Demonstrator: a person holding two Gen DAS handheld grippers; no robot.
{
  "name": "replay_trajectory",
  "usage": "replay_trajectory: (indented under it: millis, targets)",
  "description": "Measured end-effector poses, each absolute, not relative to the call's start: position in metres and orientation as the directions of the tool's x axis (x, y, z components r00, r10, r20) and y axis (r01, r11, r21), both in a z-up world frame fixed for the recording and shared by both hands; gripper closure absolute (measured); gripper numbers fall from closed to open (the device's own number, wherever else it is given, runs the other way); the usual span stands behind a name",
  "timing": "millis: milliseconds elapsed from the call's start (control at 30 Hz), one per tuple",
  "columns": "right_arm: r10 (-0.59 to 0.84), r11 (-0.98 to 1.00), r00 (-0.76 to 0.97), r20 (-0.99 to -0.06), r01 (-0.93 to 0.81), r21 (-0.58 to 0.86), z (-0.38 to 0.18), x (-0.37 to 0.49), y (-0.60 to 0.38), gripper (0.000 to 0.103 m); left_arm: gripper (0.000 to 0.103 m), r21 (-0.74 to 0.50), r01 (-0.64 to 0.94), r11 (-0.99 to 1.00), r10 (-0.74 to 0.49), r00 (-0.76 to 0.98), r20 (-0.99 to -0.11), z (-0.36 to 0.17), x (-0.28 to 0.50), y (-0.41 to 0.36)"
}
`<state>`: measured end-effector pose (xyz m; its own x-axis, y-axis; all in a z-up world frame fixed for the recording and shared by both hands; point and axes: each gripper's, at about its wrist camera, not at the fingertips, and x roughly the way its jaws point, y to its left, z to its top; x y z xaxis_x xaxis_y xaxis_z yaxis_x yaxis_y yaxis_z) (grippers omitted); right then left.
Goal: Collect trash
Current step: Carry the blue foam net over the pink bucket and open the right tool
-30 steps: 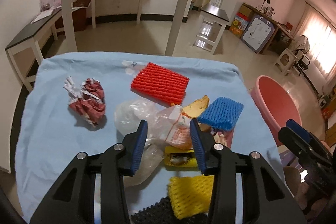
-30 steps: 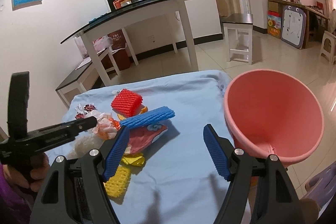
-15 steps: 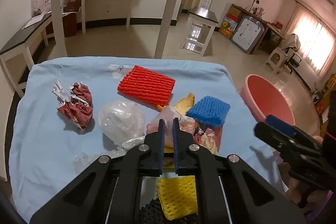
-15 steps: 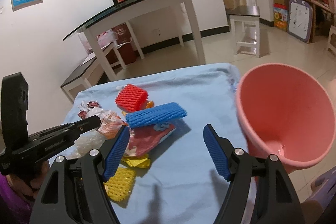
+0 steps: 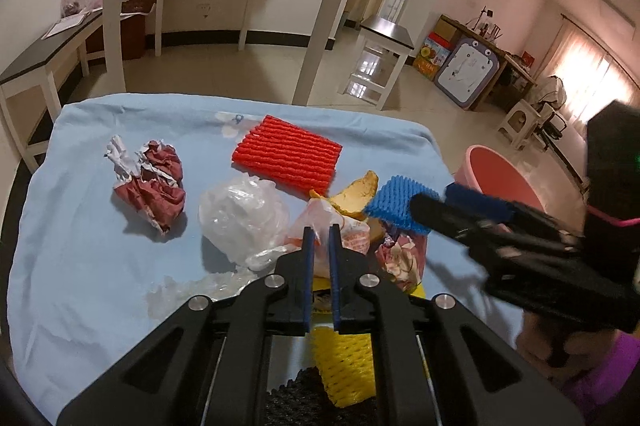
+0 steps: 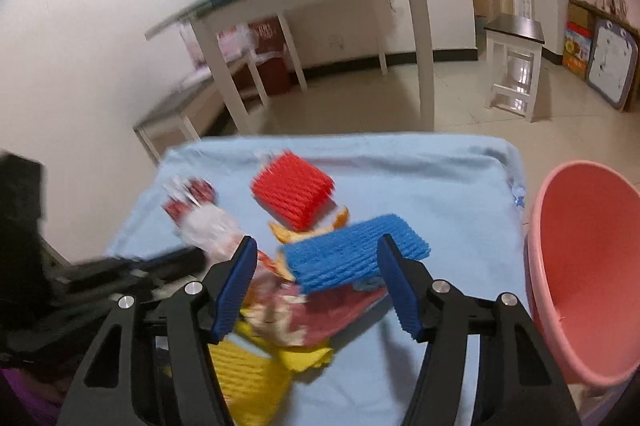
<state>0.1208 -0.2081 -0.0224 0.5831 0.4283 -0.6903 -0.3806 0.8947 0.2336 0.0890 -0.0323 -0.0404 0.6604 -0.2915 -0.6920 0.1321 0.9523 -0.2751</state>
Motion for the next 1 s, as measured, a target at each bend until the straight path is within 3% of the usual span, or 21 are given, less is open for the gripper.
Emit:
replay_trajectory:
  millis: [200,333,767,1000]
  targets:
    - [0.414,0.901,0.523,-0.745,-0.352,0.254,-0.051,0.120,-0.215,0.066,0.097,-0.284,0.139,0.949,-0.302,0.661,-0.687,-0.041,0.088,-0.030]
    - [0.434,0.897,0.528,-0.730,-0.333,0.292,-0.051,0.116,-0.227,0.091,0.097,-0.285,0.145,0.948,-0.307,0.663,-0.683,-0.039,0.087,-0.031]
    - [0.474,0.879,0.623,-0.623,-0.290,0.379,-0.012,0.087,-0.278,0.094,0.097,-0.301,0.163,0.940,-0.322,0.720,-0.615,-0.001,0.076,-0.035]
    - [0.429,0.892,0.688,-0.585,-0.222,0.393,0.002,0.070,-0.318,0.094,0.097,-0.304,0.199,0.932,-0.347,0.734,-0.584,0.020,0.072,-0.057]
